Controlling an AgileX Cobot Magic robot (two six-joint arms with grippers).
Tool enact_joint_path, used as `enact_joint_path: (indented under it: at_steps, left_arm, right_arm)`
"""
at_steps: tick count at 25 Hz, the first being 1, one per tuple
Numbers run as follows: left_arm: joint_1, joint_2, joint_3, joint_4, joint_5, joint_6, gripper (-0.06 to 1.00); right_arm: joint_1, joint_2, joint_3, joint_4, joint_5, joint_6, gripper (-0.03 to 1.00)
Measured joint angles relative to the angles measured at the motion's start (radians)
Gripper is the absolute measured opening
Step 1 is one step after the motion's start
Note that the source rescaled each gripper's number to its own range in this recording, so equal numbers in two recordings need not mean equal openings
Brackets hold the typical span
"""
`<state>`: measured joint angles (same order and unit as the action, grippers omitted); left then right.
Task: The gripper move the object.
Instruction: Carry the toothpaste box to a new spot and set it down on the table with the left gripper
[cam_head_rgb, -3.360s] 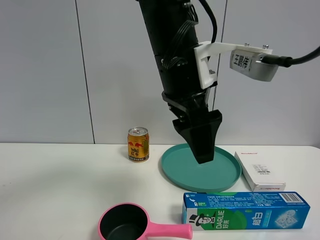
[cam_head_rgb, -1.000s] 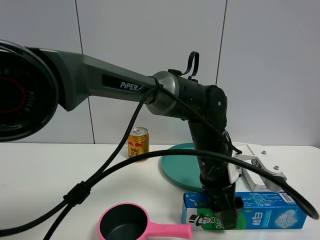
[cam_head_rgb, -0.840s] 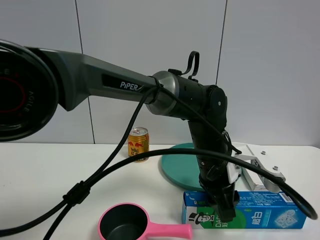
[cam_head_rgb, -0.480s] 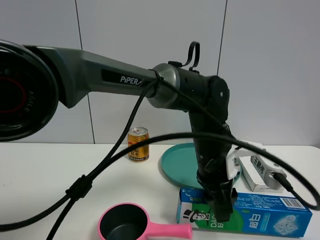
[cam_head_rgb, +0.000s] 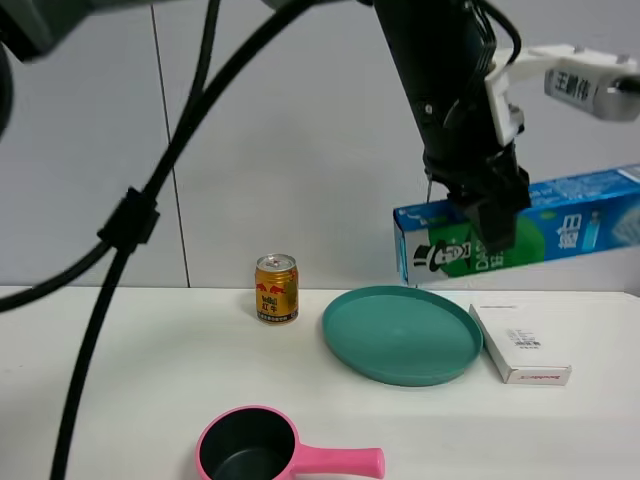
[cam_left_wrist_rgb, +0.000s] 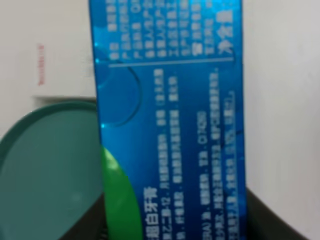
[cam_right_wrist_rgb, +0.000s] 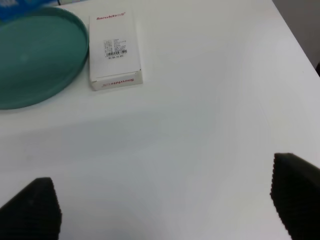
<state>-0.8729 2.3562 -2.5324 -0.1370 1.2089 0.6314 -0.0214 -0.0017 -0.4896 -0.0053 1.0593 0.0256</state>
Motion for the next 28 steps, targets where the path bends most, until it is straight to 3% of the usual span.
enact_joint_path:
  at_steps: [5,8,11,20,28]
  left_arm:
    - [0.061,-0.084,0.000,0.167,0.001,-0.516,0.00]
    - [0.128,-0.149,0.038,0.210,0.001,-0.676,0.00]
    - [0.173,-0.234,0.154,0.215,0.001,-0.727,0.00]
    - [0.320,-0.505,0.685,0.205,-0.003,-0.825,0.00]
    - [0.482,-0.528,0.975,0.147,-0.056,-0.958,0.00]
  right_arm:
    - [0.000,0.000,0.000,0.000,0.000,0.000,1.00]
    - [0.000,0.000,0.000,0.000,0.000,0.000,1.00]
    - [0.000,0.000,0.000,0.000,0.000,0.000,1.00]
    - [0.000,0.000,0.000,0.005,0.000,0.000,1.00]
    - [0.000,0.000,0.000,0.000,0.000,0.000,1.00]
